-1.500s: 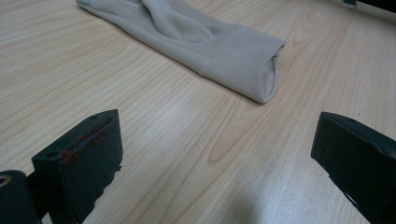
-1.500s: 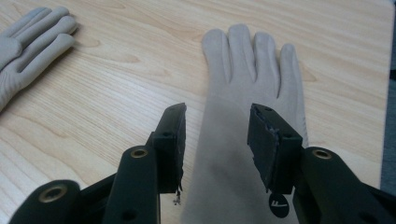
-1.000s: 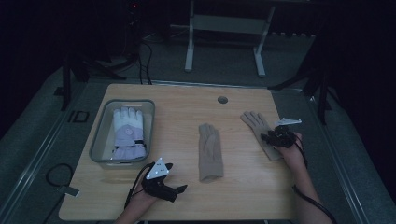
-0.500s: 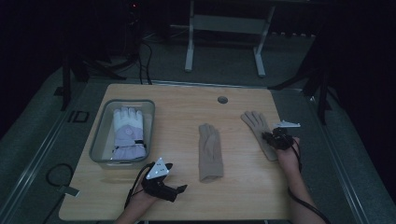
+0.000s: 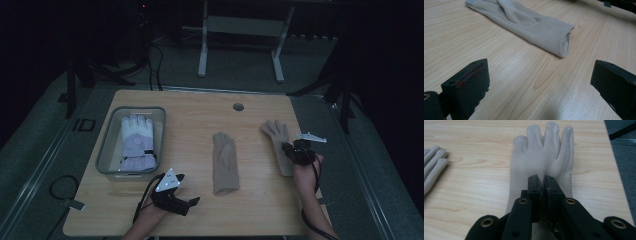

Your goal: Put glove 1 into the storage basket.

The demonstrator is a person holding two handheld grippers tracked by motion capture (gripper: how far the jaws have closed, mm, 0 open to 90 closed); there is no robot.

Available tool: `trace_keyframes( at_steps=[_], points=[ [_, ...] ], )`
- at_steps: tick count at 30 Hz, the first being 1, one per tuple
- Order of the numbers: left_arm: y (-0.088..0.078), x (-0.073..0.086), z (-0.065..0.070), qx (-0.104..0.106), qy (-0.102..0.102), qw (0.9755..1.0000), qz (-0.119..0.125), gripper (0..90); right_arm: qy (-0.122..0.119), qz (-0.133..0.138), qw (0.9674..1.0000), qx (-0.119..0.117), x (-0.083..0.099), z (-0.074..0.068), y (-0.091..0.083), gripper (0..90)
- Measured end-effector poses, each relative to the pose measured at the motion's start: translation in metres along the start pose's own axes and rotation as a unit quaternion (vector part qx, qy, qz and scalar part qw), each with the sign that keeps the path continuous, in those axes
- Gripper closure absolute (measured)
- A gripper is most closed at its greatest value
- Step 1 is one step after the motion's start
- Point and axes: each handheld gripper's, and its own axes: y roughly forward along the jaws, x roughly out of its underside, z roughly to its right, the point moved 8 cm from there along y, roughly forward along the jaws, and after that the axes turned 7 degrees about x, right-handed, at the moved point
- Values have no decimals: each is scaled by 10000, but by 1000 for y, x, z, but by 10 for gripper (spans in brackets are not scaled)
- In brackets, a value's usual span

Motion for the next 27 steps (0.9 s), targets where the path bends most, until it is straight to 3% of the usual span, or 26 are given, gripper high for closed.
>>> trace_keyframes(
  at_steps=[5,7,13,18,22,27],
  points=[
    [-1,-2,0,-26,45,10000,20,23,260,36,9995,159,11,-5,-19,843],
    [-1,-2,0,-27,54,10000,8,23,225,-1,9992,330,17,-7,-22,842],
    [-1,-2,1,-21,52,10000,35,23,330,-171,9984,433,35,-12,-23,839],
    [-1,-2,0,-21,57,10000,19,23,276,-297,9983,419,42,-13,-12,820],
    [-1,-1,0,-8,45,10000,12,23,268,-348,9988,198,42,-14,-9,702],
    [0,-1,1,16,34,10000,-5,23,-149,-245,9996,-46,32,-8,-14,629]
  ],
)
